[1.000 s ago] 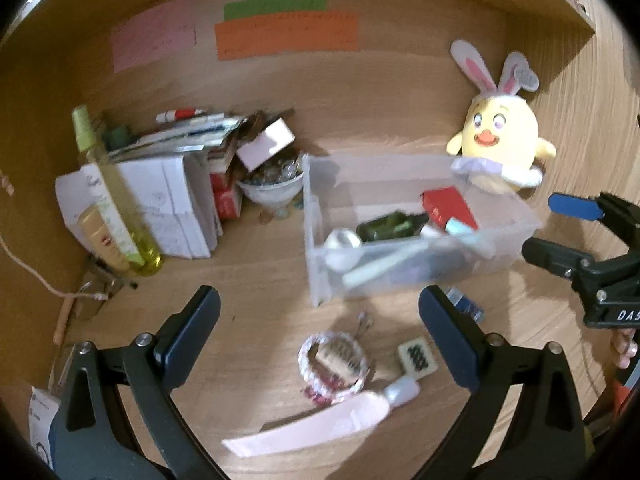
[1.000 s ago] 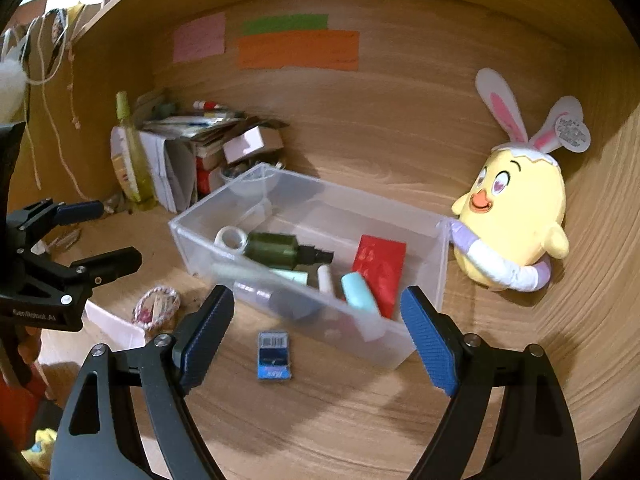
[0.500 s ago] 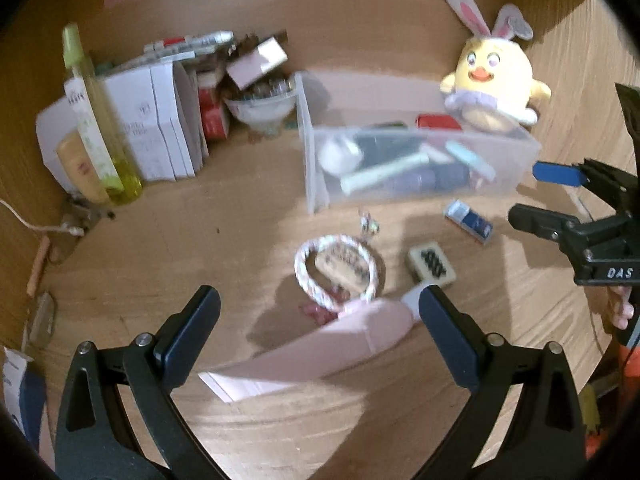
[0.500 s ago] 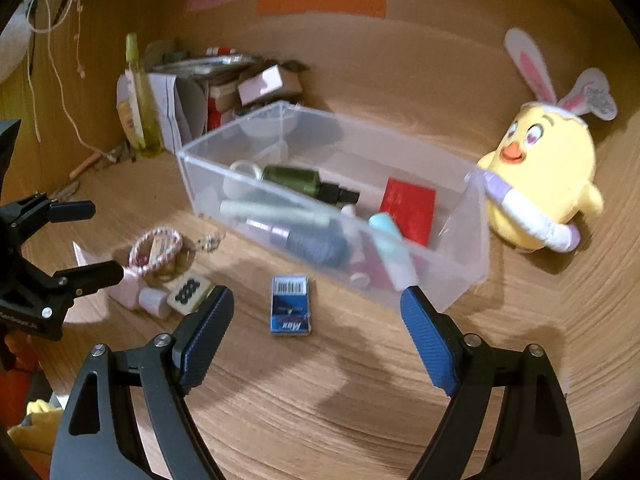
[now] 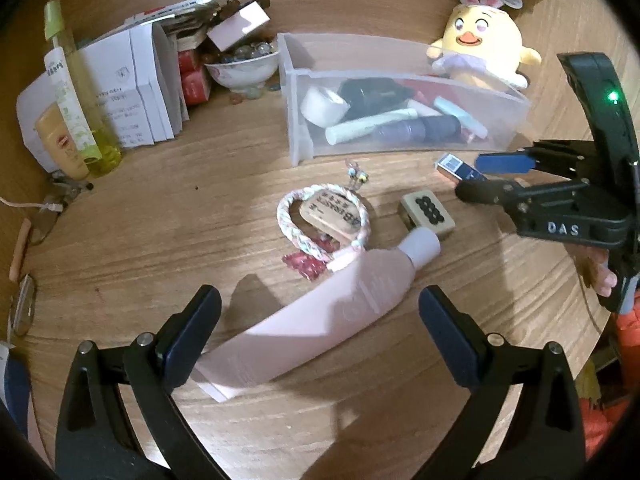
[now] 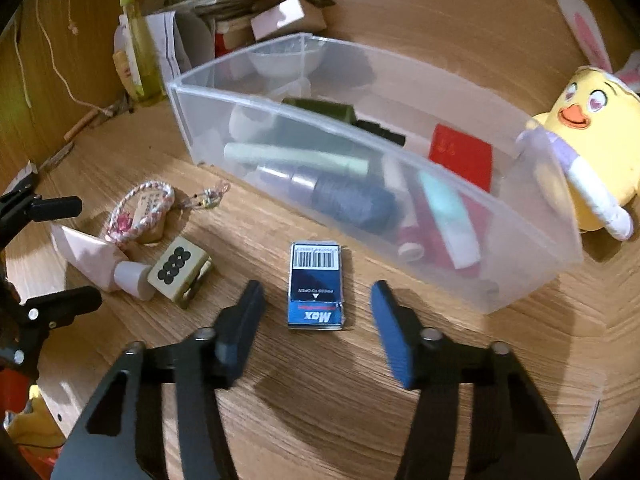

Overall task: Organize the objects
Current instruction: 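Grasp the blue Max card with the right tool, then grasp the pink tube with the left tool while the right holds the blue card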

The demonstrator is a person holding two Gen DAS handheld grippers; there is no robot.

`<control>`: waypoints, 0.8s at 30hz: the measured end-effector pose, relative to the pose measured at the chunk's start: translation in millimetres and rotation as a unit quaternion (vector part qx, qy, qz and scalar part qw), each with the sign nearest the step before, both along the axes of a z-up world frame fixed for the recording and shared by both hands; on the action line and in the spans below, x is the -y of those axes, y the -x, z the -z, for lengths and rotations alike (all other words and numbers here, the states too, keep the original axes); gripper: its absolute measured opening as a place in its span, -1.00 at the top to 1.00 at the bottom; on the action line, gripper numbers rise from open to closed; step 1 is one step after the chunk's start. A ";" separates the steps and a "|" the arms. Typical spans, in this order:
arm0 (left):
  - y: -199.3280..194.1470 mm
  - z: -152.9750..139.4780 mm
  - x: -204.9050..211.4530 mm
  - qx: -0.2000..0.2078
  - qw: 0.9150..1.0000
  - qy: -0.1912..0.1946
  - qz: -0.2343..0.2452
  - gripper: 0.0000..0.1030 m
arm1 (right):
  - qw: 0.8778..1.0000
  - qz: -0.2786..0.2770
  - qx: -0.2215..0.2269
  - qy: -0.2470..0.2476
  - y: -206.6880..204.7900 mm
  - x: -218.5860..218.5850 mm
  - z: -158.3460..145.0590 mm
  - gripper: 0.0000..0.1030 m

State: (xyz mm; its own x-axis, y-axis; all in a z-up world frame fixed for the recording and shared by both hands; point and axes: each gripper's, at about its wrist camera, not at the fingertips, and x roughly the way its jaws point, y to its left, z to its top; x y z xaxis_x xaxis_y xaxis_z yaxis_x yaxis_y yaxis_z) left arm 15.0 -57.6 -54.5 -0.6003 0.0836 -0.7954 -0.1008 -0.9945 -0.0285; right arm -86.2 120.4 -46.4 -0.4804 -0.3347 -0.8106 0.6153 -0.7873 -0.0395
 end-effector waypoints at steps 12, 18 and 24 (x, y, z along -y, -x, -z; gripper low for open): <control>-19.8 -2.5 -15.9 0.011 0.999 -0.028 0.046 -0.95 | 1.000 -0.009 -0.024 -0.008 -18.5 -12.1 -0.1 0.51; -6.1 0.5 -28.6 0.029 0.997 -0.023 0.068 -0.59 | 0.999 -0.011 -0.035 -0.017 -30.7 -22.0 2.4 0.51; 8.6 2.7 -34.2 0.036 0.996 -0.020 0.074 -0.39 | 0.999 -0.008 -0.039 -0.014 -37.4 -32.1 3.5 0.51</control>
